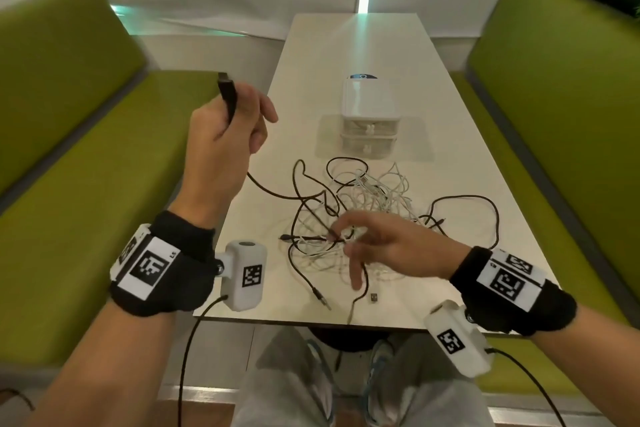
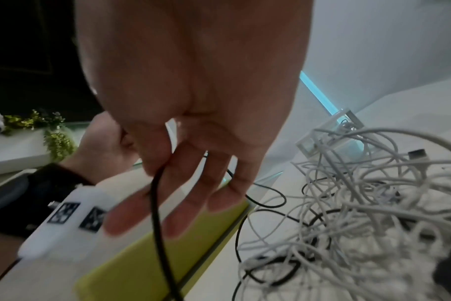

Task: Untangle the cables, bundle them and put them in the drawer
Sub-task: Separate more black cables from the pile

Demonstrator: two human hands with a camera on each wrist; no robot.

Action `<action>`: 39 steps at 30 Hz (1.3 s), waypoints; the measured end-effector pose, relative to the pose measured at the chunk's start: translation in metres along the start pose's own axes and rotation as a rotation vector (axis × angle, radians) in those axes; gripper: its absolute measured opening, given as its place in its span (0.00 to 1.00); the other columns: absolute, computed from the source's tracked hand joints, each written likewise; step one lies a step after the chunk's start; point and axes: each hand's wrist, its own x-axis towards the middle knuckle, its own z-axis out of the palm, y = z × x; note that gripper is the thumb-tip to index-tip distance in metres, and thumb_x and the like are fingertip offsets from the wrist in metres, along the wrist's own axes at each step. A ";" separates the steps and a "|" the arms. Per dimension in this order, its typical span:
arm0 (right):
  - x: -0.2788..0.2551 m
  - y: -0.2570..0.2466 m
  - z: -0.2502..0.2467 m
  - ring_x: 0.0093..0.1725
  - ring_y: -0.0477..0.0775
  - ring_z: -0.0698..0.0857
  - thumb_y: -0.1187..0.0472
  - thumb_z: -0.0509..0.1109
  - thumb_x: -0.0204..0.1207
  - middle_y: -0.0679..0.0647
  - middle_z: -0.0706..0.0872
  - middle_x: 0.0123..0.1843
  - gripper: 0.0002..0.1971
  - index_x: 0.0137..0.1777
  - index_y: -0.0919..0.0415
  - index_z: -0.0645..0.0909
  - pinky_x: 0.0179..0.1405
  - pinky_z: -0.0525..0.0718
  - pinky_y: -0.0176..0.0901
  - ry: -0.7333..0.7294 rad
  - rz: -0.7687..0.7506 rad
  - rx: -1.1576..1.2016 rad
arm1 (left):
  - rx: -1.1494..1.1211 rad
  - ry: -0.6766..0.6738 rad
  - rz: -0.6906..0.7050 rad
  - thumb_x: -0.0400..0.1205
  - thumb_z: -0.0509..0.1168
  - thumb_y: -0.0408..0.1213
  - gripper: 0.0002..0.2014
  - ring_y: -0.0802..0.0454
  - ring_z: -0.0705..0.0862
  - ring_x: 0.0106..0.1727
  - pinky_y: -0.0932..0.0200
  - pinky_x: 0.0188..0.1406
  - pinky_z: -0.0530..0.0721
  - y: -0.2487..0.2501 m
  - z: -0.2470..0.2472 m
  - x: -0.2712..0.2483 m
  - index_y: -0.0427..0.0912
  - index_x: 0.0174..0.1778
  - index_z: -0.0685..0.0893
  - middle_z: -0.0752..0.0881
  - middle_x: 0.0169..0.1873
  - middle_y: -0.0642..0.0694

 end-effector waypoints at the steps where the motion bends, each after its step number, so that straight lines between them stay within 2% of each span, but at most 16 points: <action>1: -0.004 0.001 0.004 0.44 0.57 0.88 0.62 0.62 0.85 0.56 0.93 0.41 0.06 0.60 0.58 0.77 0.52 0.83 0.56 -0.086 0.012 0.004 | -0.014 0.018 0.024 0.91 0.48 0.43 0.20 0.54 0.67 0.24 0.65 0.23 0.64 0.005 0.001 0.002 0.46 0.37 0.79 0.71 0.25 0.41; 4: -0.014 0.009 0.013 0.47 0.57 0.90 0.69 0.65 0.80 0.59 0.93 0.47 0.03 0.49 0.63 0.79 0.51 0.86 0.57 -0.275 0.110 -0.006 | -0.082 0.128 0.106 0.91 0.45 0.39 0.21 0.53 0.67 0.22 0.60 0.19 0.64 0.020 -0.001 0.011 0.45 0.37 0.78 0.73 0.24 0.48; 7: -0.023 0.028 0.016 0.49 0.51 0.89 0.62 0.72 0.74 0.53 0.92 0.49 0.04 0.47 0.60 0.85 0.53 0.86 0.49 -0.377 0.218 -0.335 | -0.149 0.215 0.150 0.91 0.43 0.40 0.22 0.51 0.65 0.20 0.57 0.19 0.62 0.034 -0.009 0.020 0.45 0.37 0.77 0.70 0.22 0.49; 9: -0.026 0.041 0.020 0.49 0.49 0.87 0.61 0.72 0.73 0.48 0.91 0.49 0.07 0.50 0.57 0.88 0.55 0.85 0.45 -0.395 0.302 -0.491 | -0.182 0.195 0.159 0.90 0.42 0.40 0.23 0.50 0.64 0.20 0.56 0.19 0.61 0.040 -0.007 0.020 0.45 0.36 0.78 0.68 0.22 0.46; 13: -0.023 0.046 0.021 0.62 0.49 0.83 0.67 0.60 0.78 0.49 0.87 0.63 0.20 0.64 0.52 0.85 0.64 0.79 0.39 -0.266 0.319 -0.748 | -0.236 0.016 0.130 0.90 0.40 0.42 0.23 0.48 0.63 0.20 0.56 0.18 0.60 0.042 0.014 0.007 0.45 0.38 0.78 0.68 0.21 0.46; 15: -0.020 0.043 0.014 0.56 0.50 0.86 0.65 0.63 0.80 0.51 0.88 0.61 0.19 0.68 0.50 0.82 0.61 0.82 0.43 -0.215 0.319 -0.627 | -0.250 -0.058 0.117 0.91 0.43 0.47 0.24 0.47 0.63 0.20 0.58 0.20 0.61 0.042 0.023 -0.001 0.45 0.38 0.78 0.67 0.20 0.42; 18: -0.022 0.028 0.015 0.48 0.51 0.89 0.76 0.70 0.77 0.60 0.87 0.62 0.31 0.76 0.48 0.73 0.50 0.87 0.55 -0.500 0.369 0.058 | -0.280 -0.082 0.113 0.83 0.47 0.54 0.21 0.46 0.63 0.19 0.59 0.21 0.62 0.046 0.027 -0.007 0.45 0.37 0.78 0.66 0.21 0.37; 21: -0.023 0.019 0.027 0.56 0.53 0.86 0.73 0.72 0.76 0.67 0.87 0.62 0.21 0.69 0.66 0.80 0.62 0.84 0.54 -0.749 0.202 -0.087 | -0.326 -0.095 0.119 0.82 0.48 0.54 0.20 0.47 0.64 0.19 0.60 0.21 0.62 0.051 0.027 -0.005 0.46 0.37 0.78 0.66 0.21 0.36; 23: -0.023 0.019 0.032 0.51 0.53 0.88 0.67 0.73 0.76 0.63 0.91 0.55 0.13 0.59 0.68 0.87 0.59 0.86 0.53 -0.679 0.154 -0.222 | -0.321 -0.115 0.123 0.82 0.48 0.53 0.20 0.47 0.63 0.19 0.60 0.21 0.62 0.053 0.027 -0.005 0.45 0.37 0.78 0.67 0.21 0.37; 25: -0.022 0.015 0.027 0.43 0.47 0.89 0.60 0.74 0.75 0.50 0.92 0.44 0.09 0.52 0.60 0.90 0.49 0.87 0.45 -0.418 0.148 -0.382 | -0.311 -0.116 0.132 0.82 0.47 0.53 0.20 0.45 0.63 0.19 0.58 0.20 0.61 0.056 0.026 -0.004 0.44 0.37 0.77 0.67 0.22 0.36; 27: -0.023 0.003 0.014 0.37 0.39 0.87 0.57 0.72 0.78 0.39 0.87 0.36 0.08 0.53 0.53 0.90 0.36 0.82 0.27 -0.104 0.211 -0.498 | -0.305 -0.103 0.137 0.82 0.48 0.53 0.20 0.43 0.63 0.19 0.55 0.19 0.60 0.055 0.024 -0.005 0.46 0.37 0.78 0.67 0.22 0.33; 30: -0.027 -0.023 -0.007 0.34 0.39 0.86 0.57 0.75 0.77 0.41 0.89 0.36 0.06 0.51 0.51 0.91 0.29 0.80 0.28 0.179 0.059 -0.483 | -0.302 -0.083 0.135 0.87 0.47 0.51 0.21 0.42 0.63 0.20 0.54 0.19 0.60 0.053 0.023 -0.005 0.50 0.37 0.79 0.67 0.22 0.32; 32: -0.031 -0.029 -0.016 0.35 0.46 0.89 0.59 0.75 0.76 0.47 0.91 0.42 0.05 0.49 0.52 0.92 0.31 0.84 0.35 0.148 0.033 -0.373 | -0.302 -0.084 0.136 0.87 0.46 0.50 0.21 0.42 0.63 0.19 0.55 0.18 0.60 0.053 0.024 -0.005 0.48 0.37 0.79 0.67 0.22 0.33; 34: -0.034 -0.026 -0.017 0.36 0.50 0.91 0.61 0.73 0.77 0.50 0.91 0.43 0.05 0.48 0.54 0.91 0.33 0.85 0.38 -0.014 0.117 -0.263 | -0.298 -0.094 0.132 0.84 0.47 0.52 0.20 0.43 0.63 0.19 0.55 0.18 0.61 0.054 0.026 -0.006 0.45 0.38 0.78 0.66 0.21 0.36; 37: -0.032 -0.008 0.005 0.39 0.44 0.89 0.59 0.70 0.79 0.48 0.90 0.43 0.07 0.49 0.59 0.89 0.41 0.85 0.37 -0.205 0.127 -0.373 | -0.281 -0.111 0.121 0.83 0.47 0.52 0.20 0.44 0.63 0.19 0.59 0.19 0.62 0.054 0.029 -0.010 0.42 0.37 0.77 0.66 0.21 0.36; 39: -0.031 0.006 0.027 0.43 0.43 0.88 0.57 0.68 0.79 0.47 0.90 0.43 0.09 0.48 0.60 0.88 0.48 0.87 0.43 -0.281 0.089 -0.454 | -0.266 -0.125 0.113 0.82 0.46 0.51 0.21 0.45 0.63 0.19 0.61 0.19 0.63 0.053 0.029 -0.012 0.42 0.37 0.77 0.66 0.20 0.37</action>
